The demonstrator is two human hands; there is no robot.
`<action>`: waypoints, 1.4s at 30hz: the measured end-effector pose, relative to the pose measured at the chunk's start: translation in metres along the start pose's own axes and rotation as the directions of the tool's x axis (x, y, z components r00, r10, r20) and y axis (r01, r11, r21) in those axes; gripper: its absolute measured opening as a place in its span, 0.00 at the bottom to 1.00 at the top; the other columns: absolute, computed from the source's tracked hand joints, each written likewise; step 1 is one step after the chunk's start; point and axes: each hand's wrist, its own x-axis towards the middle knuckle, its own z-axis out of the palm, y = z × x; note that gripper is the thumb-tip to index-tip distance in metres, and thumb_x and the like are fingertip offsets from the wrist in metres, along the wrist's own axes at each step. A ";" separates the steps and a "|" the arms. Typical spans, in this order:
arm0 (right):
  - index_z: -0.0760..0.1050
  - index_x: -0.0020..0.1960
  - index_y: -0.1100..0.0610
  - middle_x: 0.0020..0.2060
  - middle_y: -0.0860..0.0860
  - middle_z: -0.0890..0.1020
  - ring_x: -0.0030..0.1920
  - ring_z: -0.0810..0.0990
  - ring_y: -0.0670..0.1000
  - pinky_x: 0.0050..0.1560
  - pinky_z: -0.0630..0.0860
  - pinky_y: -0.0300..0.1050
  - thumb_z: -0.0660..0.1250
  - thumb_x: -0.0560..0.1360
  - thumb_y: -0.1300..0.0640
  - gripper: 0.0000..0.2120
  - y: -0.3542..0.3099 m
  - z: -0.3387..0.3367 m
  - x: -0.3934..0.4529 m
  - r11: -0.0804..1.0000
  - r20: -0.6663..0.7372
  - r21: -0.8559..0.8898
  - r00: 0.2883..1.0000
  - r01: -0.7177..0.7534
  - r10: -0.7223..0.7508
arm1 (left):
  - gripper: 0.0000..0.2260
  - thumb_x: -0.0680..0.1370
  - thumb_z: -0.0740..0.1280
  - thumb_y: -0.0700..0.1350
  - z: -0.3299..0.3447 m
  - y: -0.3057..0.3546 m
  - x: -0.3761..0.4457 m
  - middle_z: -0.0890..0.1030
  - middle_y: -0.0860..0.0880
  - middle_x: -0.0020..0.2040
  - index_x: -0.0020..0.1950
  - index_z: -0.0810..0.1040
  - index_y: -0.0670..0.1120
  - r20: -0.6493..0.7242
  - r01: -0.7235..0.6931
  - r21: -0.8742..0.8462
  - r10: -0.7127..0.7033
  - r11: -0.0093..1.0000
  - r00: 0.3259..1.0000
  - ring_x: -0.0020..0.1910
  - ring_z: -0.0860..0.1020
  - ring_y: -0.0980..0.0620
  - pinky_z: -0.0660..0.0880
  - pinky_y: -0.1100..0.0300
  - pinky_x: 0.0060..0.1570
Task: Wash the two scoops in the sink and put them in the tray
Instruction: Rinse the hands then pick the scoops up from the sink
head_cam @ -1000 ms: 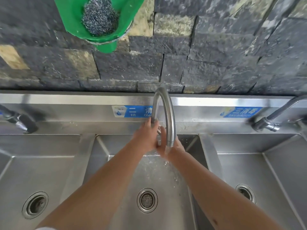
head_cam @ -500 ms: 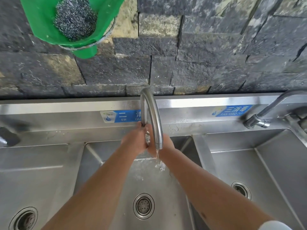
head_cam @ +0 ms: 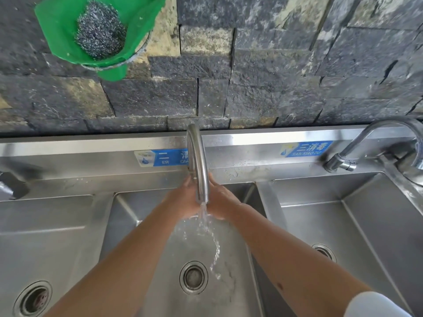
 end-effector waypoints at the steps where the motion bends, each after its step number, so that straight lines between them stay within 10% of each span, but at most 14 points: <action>1: 0.51 0.78 0.45 0.76 0.47 0.61 0.64 0.77 0.57 0.58 0.78 0.52 0.67 0.73 0.65 0.41 0.003 0.001 -0.007 1.000 0.020 -0.013 1.000 -0.013 0.014 | 0.31 0.73 0.69 0.44 0.004 0.003 -0.011 0.70 0.44 0.72 0.74 0.62 0.51 0.025 -0.006 0.024 0.005 1.000 1.000 0.62 0.77 0.42 0.76 0.46 0.58; 10: 0.50 0.77 0.46 0.79 0.46 0.53 0.74 0.63 0.57 0.68 0.69 0.59 0.64 0.77 0.54 0.34 0.011 0.052 -0.101 0.977 0.144 -0.195 0.983 -0.086 0.115 | 0.34 0.76 0.62 0.52 0.067 0.009 -0.119 0.49 0.47 0.80 0.78 0.50 0.52 0.090 0.037 0.201 -0.056 0.979 0.994 0.77 0.56 0.44 0.66 0.43 0.69; 26: 0.54 0.75 0.46 0.78 0.47 0.57 0.73 0.66 0.56 0.68 0.69 0.56 0.61 0.76 0.51 0.30 0.044 0.110 -0.224 0.970 0.228 -0.171 0.950 -0.175 0.212 | 0.25 0.73 0.58 0.54 0.115 0.039 -0.211 0.65 0.47 0.72 0.71 0.65 0.54 0.134 0.070 0.231 -0.103 0.970 0.986 0.69 0.67 0.44 0.71 0.48 0.60; 34: 0.68 0.65 0.46 0.61 0.47 0.75 0.60 0.76 0.55 0.56 0.76 0.53 0.60 0.74 0.48 0.19 0.090 0.082 -0.269 0.937 0.150 -0.060 0.925 -0.344 0.349 | 0.21 0.74 0.58 0.54 0.151 0.114 -0.200 0.73 0.48 0.64 0.66 0.68 0.50 0.223 -0.180 0.175 0.139 0.968 0.965 0.63 0.73 0.43 0.74 0.46 0.55; 42: 0.67 0.70 0.47 0.66 0.50 0.76 0.62 0.77 0.54 0.59 0.77 0.53 0.60 0.76 0.46 0.23 0.213 0.035 -0.320 0.835 0.128 -0.009 0.828 -0.550 0.546 | 0.18 0.77 0.59 0.53 0.207 0.221 -0.170 0.74 0.51 0.64 0.66 0.68 0.50 0.230 -0.312 0.033 0.296 0.950 0.927 0.61 0.75 0.48 0.72 0.54 0.51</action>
